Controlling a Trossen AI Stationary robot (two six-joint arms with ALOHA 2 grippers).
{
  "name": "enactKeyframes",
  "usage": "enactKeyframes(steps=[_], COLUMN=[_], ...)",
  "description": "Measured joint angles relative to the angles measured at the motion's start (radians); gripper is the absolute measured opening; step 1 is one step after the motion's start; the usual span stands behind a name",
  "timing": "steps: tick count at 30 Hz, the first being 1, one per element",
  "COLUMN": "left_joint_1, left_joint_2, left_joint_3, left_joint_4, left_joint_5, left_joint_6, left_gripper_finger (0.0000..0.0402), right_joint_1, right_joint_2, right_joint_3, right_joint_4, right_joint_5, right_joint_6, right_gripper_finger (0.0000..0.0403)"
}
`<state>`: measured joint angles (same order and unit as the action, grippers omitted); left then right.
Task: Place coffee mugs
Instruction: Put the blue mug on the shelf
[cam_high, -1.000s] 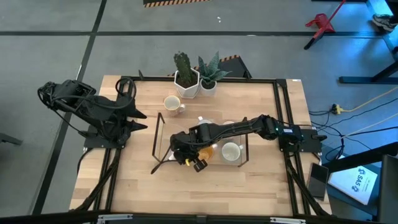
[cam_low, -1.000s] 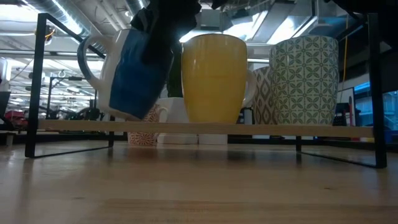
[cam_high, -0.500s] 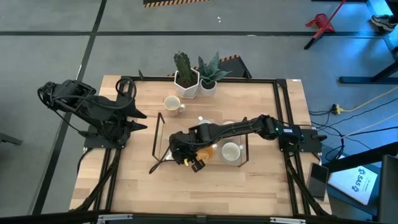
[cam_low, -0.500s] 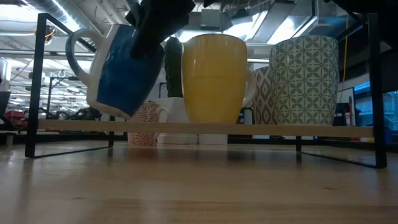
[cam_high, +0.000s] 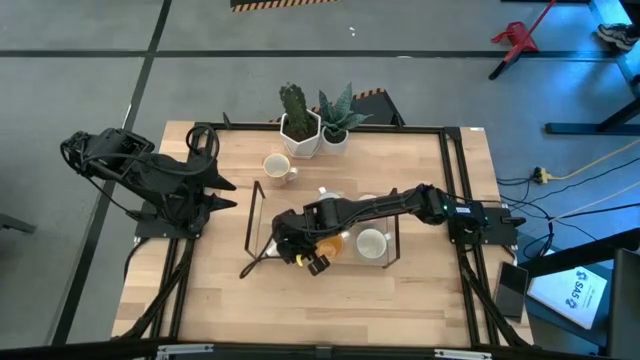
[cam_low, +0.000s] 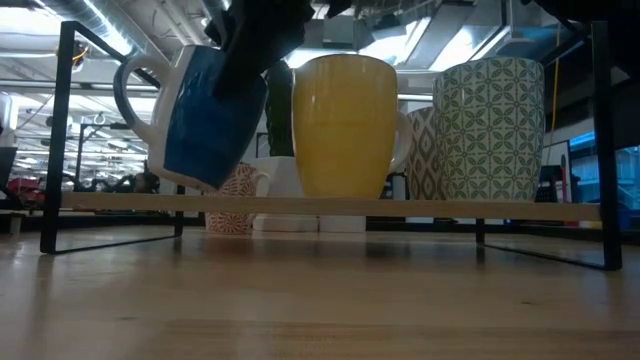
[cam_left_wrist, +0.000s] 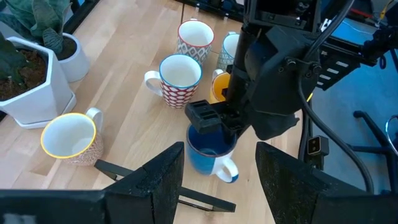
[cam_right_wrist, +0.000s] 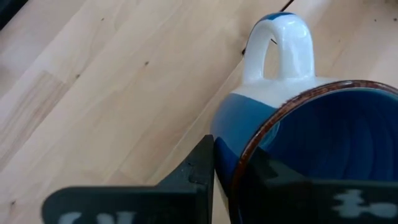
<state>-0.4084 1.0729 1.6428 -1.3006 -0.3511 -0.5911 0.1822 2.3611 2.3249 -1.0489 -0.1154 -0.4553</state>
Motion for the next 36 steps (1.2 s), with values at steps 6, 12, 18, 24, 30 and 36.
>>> enactKeyframes(steps=[6,12,18,24,30,36], left_joint_1=[0.0,0.0,0.0,0.0,0.0,0.0], left_joint_2=[0.0,0.0,0.0,0.0,0.0,0.0], left_joint_3=[0.0,0.0,0.0,0.0,0.0,0.0], left_joint_4=[0.0,0.0,0.0,0.0,0.0,0.0], left_joint_5=[0.0,0.0,0.001,0.001,0.004,0.005], left_joint_6=[0.0,0.0,0.0,0.0,0.0,0.0], left_gripper_finger=[0.0194,0.0194,0.0194,0.0194,0.0194,0.0194], right_joint_1=[0.0,0.0,0.0,-0.001,-0.001,-0.001], right_joint_2=[0.0,0.0,0.0,0.0,0.0,0.0], right_joint_3=[0.0,0.0,0.0,0.0,0.0,0.0], right_joint_4=[0.0,-0.001,-0.001,-0.001,-0.002,-0.017], right_joint_5=[0.001,0.003,0.008,0.008,-0.002,-0.002], right_joint_6=[-0.002,-0.008,-0.009,-0.009,-0.016,-0.017], right_gripper_finger=[0.0035,0.0035,0.0035,0.0035,0.0035,0.0055])
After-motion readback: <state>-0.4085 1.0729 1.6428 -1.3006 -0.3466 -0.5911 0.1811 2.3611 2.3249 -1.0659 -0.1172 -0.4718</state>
